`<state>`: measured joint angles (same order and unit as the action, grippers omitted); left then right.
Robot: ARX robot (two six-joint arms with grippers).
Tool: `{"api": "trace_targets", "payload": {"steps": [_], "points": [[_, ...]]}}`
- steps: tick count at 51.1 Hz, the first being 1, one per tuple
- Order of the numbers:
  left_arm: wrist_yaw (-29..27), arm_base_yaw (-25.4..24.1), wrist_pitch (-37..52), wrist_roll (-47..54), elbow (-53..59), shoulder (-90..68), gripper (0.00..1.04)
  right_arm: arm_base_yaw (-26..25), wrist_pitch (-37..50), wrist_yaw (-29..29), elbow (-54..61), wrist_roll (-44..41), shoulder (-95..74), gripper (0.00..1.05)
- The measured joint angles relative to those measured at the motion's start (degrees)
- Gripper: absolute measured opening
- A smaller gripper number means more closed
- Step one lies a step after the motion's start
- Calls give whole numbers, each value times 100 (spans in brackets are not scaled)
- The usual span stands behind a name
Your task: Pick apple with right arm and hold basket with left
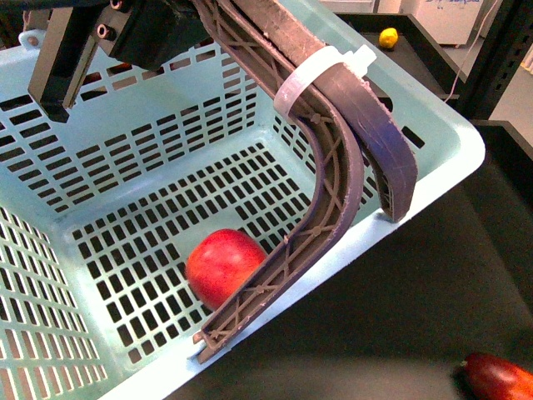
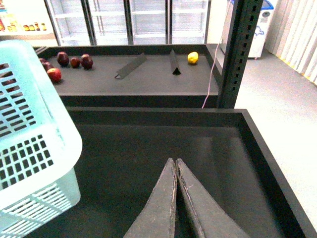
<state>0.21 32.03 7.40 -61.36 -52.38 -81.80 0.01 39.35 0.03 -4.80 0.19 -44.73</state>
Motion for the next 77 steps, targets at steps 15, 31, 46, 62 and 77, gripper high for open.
{"api": "trace_targets", "payload": {"steps": [15, 31, 46, 62, 77], "points": [[31, 0, 0, -24, 0, 0, 16, 0, -315, 9, 376, 4, 728, 2], [0, 0, 0, -28, 0, 0, 16, 0, -1322, -2, 378, 0, 1832, 2], [22, 0, 0, -35, 0, 0, 16, 0, -2000, -2, 380, 0, 2533, 2], [17, 0, 0, -31, 0, 0, 16, 0, -2551, -2, 380, 0, 3093, 2], [20, 0, 0, -33, 0, 0, 16, 2, -3071, 0, 378, 0, 3600, 2]]}}
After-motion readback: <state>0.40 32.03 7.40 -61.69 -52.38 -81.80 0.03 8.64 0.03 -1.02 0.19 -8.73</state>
